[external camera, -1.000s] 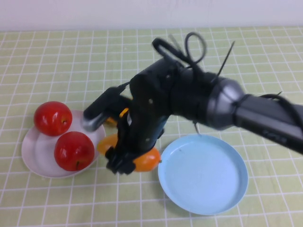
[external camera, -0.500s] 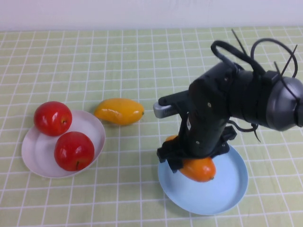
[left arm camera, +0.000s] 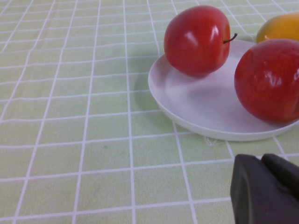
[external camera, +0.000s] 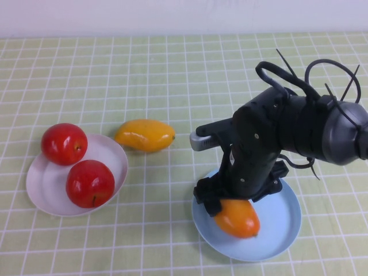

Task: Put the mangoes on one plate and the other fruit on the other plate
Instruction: Put another type of fruit in the right plate

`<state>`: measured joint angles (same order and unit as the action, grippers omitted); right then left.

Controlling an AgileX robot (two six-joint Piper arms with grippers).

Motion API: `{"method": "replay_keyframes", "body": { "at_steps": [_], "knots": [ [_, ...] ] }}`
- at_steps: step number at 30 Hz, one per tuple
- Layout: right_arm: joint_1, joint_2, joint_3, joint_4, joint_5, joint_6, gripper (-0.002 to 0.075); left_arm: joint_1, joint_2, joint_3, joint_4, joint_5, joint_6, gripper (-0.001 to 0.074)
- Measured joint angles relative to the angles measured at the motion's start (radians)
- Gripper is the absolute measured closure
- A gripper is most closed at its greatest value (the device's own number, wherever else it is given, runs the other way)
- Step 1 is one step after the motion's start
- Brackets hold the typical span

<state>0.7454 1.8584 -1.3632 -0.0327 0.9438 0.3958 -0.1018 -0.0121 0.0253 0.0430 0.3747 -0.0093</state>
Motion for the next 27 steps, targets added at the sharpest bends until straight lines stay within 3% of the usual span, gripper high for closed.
{"method": "replay_keyframes", "body": {
  "at_steps": [6, 15, 21, 27],
  "knots": [
    [-0.002, 0.0, -0.074, -0.006, 0.032, -0.107, 0.0034, 0.0, 0.0, 0.0, 0.0, 0.0, 0.0, 0.0731],
    [0.006, 0.056, -0.321, -0.02, -0.11, -0.717, 0.0034, 0.0, 0.0, 0.0, 0.0, 0.0, 0.0, 0.0731],
    [0.001, 0.206, -0.484, 0.123, -0.148, -1.153, 0.0034, 0.0, 0.0, 0.0, 0.0, 0.0, 0.0, 0.0731],
    [-0.027, 0.374, -0.682, 0.179, -0.132, -1.318, 0.0034, 0.0, 0.0, 0.0, 0.0, 0.0, 0.0, 0.0731]
  ]
}}
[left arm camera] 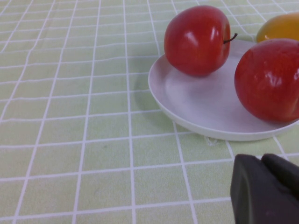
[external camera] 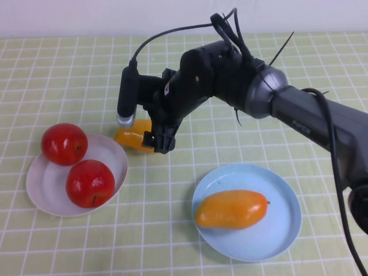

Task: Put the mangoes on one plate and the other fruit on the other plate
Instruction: Put another type of fruit in the right plate

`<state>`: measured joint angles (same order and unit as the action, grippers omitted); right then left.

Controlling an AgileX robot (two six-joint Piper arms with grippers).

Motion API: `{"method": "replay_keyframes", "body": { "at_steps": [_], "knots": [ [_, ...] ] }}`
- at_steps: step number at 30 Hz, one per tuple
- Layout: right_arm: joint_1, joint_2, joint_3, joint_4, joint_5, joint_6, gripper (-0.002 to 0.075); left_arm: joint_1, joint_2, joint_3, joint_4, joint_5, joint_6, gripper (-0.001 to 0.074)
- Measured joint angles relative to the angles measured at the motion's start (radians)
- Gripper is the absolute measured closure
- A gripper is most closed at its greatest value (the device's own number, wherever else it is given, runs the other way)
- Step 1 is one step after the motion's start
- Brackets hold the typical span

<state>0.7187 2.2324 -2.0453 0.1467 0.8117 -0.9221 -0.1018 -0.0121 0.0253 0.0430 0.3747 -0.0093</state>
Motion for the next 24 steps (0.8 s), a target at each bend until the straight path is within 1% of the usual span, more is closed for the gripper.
{"method": "replay_keyframes", "body": {
  "at_steps": [6, 15, 21, 23, 24],
  "knots": [
    [-0.022, 0.101, -0.11, 0.04, 0.02, -0.017, 0.0034, 0.0, 0.0, 0.0, 0.0, 0.0, 0.0, 0.0731],
    [-0.044, 0.19, -0.117, 0.058, -0.03, -0.02, 0.0034, 0.0, 0.0, 0.0, 0.0, 0.0, -0.001, 0.0731],
    [-0.048, 0.205, -0.128, 0.087, -0.058, -0.02, 0.0036, 0.0, 0.0, 0.0, 0.0, 0.0, -0.002, 0.0731],
    [-0.048, 0.205, -0.128, 0.089, -0.061, -0.02, 0.0053, 0.0, 0.0, 0.0, 0.0, 0.0, -0.002, 0.0731],
    [-0.048, 0.205, -0.128, 0.091, -0.062, -0.02, 0.0073, 0.0, 0.0, 0.0, 0.0, 0.0, -0.002, 0.0731]
  ]
}}
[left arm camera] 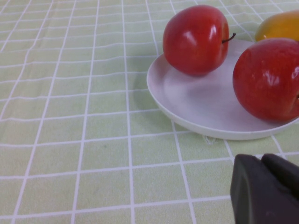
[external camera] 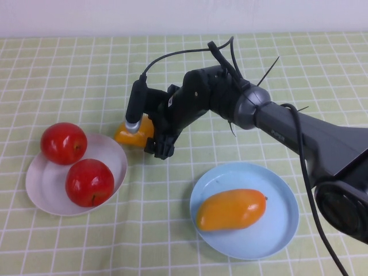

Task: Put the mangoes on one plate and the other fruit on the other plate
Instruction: Put another type of fruit in the right plate

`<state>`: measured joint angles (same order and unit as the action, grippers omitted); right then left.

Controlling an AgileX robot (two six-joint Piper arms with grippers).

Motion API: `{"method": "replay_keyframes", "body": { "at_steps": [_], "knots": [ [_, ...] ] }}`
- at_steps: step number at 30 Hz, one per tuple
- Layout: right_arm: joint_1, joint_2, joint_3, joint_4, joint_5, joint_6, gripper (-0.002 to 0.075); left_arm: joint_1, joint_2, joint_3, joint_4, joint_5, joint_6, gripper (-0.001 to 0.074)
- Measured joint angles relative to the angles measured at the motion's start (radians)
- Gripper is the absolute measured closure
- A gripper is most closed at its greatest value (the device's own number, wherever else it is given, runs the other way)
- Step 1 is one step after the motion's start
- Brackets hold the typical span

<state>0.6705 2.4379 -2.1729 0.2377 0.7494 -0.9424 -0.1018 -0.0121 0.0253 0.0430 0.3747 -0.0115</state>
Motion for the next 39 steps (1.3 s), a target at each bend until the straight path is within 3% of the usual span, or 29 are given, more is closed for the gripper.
{"method": "replay_keyframes", "body": {
  "at_steps": [3, 13, 19, 23, 26, 33, 39],
  "knots": [
    [0.0, 0.0, 0.0, 0.002, 0.004, 0.006, 0.0166, 0.0, 0.0, 0.0, 0.0, 0.0, 0.0, 0.0731],
    [0.0, -0.104, 0.0, -0.067, 0.12, 0.097, 0.0161, 0.0, 0.0, 0.0, 0.0, 0.0, 0.0, 0.0731],
    [0.0, -0.249, 0.03, -0.23, 0.189, 0.535, 0.0161, 0.0, 0.0, 0.0, 0.0, 0.0, 0.0, 0.0731],
    [0.0, -0.374, 0.16, -0.312, 0.22, 0.806, 0.0161, 0.0, 0.0, 0.0, 0.0, 0.0, 0.0, 0.0731],
    [0.0, -0.492, 0.311, -0.318, 0.223, 0.899, 0.0161, 0.0, 0.0, 0.0, 0.0, 0.0, 0.0, 0.0731],
    [0.0, -0.723, 0.69, -0.286, 0.249, 0.962, 0.0161, 0.0, 0.0, 0.0, 0.0, 0.0, 0.0, 0.0731],
    [0.0, -0.804, 0.864, -0.269, 0.315, 0.988, 0.0161, 0.0, 0.0, 0.0, 0.0, 0.0, 0.0, 0.0731]
  ]
}}
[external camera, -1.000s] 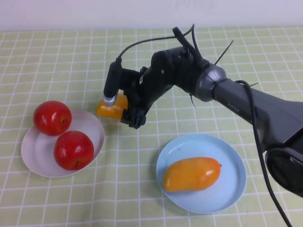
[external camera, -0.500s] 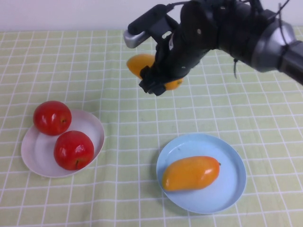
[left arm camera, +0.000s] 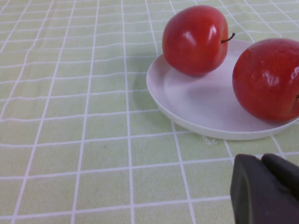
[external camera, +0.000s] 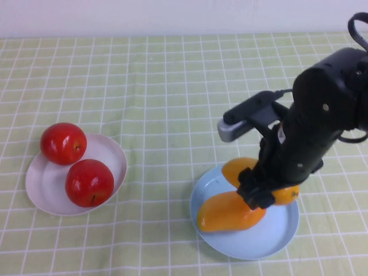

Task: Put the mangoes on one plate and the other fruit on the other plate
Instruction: Put another type of fruit in the right plate

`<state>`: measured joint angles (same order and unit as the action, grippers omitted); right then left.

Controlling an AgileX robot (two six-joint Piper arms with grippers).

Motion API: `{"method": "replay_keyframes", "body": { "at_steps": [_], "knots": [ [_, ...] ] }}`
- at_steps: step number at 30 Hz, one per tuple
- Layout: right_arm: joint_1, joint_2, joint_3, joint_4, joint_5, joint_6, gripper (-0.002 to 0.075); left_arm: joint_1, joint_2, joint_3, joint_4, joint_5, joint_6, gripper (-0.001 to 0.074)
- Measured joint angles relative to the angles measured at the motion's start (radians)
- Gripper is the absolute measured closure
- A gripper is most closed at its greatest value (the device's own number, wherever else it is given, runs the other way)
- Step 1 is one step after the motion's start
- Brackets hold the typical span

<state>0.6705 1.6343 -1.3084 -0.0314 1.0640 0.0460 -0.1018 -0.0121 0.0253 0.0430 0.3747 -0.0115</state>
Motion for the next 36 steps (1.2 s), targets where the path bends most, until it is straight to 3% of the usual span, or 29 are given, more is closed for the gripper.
{"method": "replay_keyframes", "body": {
  "at_steps": [6, 15, 24, 36],
  "knots": [
    [0.002, -0.108, 0.121, 0.002, 0.012, 0.019, 0.0161, 0.0, 0.0, 0.0, 0.0, 0.0, 0.0, 0.0731],
    [-0.014, -0.082, 0.145, 0.01, -0.039, 0.343, 0.0161, 0.0, 0.0, 0.0, 0.0, 0.0, 0.0, 0.0731],
    [-0.08, -0.053, 0.197, -0.02, -0.032, 0.387, 0.0161, 0.0, 0.0, 0.0, 0.0, 0.0, 0.0, 0.0731],
    [-0.064, -0.023, 0.252, 0.016, -0.115, 0.39, 0.0161, 0.0, 0.0, 0.0, 0.0, 0.0, 0.0, 0.0731]
  ]
}}
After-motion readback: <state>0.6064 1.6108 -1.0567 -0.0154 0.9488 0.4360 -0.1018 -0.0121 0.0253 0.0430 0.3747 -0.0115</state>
